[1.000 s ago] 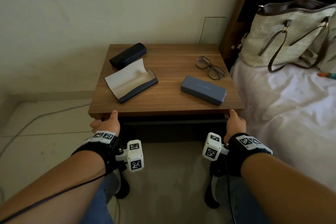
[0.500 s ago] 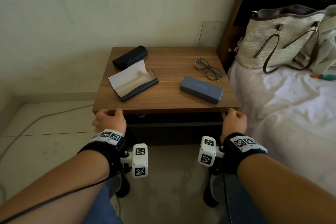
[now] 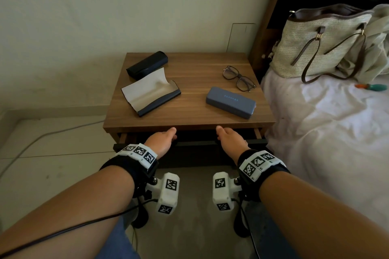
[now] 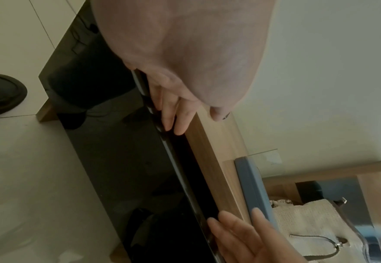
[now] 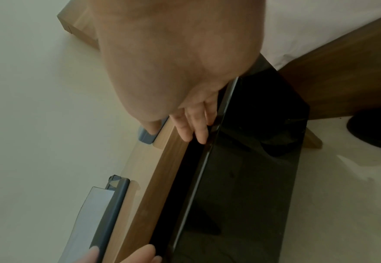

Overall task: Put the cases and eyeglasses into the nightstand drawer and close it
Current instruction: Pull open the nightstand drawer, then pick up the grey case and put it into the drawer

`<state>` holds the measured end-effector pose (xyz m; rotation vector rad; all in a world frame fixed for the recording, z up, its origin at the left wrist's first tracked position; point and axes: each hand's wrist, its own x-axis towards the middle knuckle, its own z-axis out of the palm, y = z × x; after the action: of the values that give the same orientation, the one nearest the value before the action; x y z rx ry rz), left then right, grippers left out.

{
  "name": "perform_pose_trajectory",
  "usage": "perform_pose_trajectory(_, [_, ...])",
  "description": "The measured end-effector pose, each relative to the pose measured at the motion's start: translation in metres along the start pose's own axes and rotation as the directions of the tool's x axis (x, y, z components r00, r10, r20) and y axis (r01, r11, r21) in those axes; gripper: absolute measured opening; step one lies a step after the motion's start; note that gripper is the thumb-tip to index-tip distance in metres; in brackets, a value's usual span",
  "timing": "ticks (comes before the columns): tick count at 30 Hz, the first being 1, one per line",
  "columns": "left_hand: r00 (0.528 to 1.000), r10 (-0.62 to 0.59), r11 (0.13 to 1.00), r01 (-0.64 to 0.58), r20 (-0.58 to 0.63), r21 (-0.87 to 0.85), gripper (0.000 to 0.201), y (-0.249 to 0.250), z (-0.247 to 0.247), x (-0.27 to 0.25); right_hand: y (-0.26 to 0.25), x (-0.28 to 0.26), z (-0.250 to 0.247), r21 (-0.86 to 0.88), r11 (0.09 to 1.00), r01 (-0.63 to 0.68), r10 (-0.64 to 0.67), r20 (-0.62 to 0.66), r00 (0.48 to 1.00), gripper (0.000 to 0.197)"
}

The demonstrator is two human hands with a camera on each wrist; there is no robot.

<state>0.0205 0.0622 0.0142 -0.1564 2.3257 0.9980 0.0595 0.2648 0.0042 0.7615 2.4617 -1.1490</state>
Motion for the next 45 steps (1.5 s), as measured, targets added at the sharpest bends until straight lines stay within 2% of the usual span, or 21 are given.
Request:
perform_pose_trajectory(2, [1.000,0.003,0.999,-0.004,0.010,0.052,0.055,-0.001,0.001,0.000,0.000,-0.004,-0.001,-0.026,1.000,-0.006,0.007,0.016,1.000,0.048])
perform_pose_trajectory(5, [1.000,0.007,0.994,-0.010,0.021,0.112,0.053,-0.004,0.002,0.002,0.002,-0.007,0.001,-0.073,0.997,0.015,-0.013,0.026,1.000,0.038])
perform_pose_trajectory(8, [0.999,-0.002,0.989,-0.004,0.034,0.151,0.053,-0.009,0.003,0.004,0.010,-0.002,0.006,0.001,1.000,0.019,-0.019,0.035,0.999,0.017])
perform_pose_trajectory(12, [0.999,-0.006,0.987,-0.003,0.052,0.163,0.053,-0.018,0.004,0.005,0.017,0.000,0.010,-0.005,0.999,0.032,-0.032,0.047,0.998,0.012])
perform_pose_trajectory(18, [0.992,-0.021,0.983,-0.003,0.125,0.184,0.050,-0.029,0.006,-0.003,0.018,-0.015,0.006,-0.105,0.994,0.019,-0.003,0.155,0.988,0.016])
perform_pose_trajectory(22, [0.981,-0.012,0.953,-0.047,0.192,0.298,0.049,-0.028,0.009,-0.019,0.028,-0.022,0.009,-0.171,0.985,0.022,0.007,0.164,0.986,0.018])
perform_pose_trajectory(28, [0.979,-0.017,0.907,-0.071,0.205,0.414,0.042,-0.035,0.015,-0.038,0.040,-0.038,0.015,-0.243,0.970,0.023,0.021,0.180,0.984,0.011])
perform_pose_trajectory(30, [0.981,-0.019,0.897,-0.067,0.191,0.437,0.039,-0.038,0.017,-0.042,0.046,-0.044,0.017,-0.254,0.966,0.042,0.002,0.171,0.985,0.014])
perform_pose_trajectory(32, [0.978,-0.025,0.863,-0.085,0.209,0.499,0.040,-0.039,0.019,-0.046,0.050,-0.050,0.018,-0.257,0.965,0.050,-0.006,0.170,0.985,0.012])
perform_pose_trajectory(36, [0.954,-0.009,0.760,-0.188,0.298,0.623,0.039,-0.041,0.024,-0.055,0.055,-0.062,0.017,-0.255,0.966,0.045,0.001,0.179,0.984,0.020])
perform_pose_trajectory(39, [0.951,0.003,0.732,-0.213,0.309,0.647,0.041,-0.045,0.026,-0.058,0.058,-0.069,0.016,-0.236,0.970,0.049,-0.008,0.168,0.986,0.020])
perform_pose_trajectory(43, [0.964,0.013,0.763,-0.180,0.264,0.621,0.043,-0.047,0.029,-0.062,0.062,-0.074,0.014,-0.185,0.981,0.054,-0.028,0.143,0.989,0.018])
perform_pose_trajectory(45, [0.969,0.013,0.799,-0.158,0.246,0.581,0.044,-0.046,0.029,-0.063,0.063,-0.074,0.012,-0.164,0.985,0.056,-0.030,0.154,0.988,0.010])
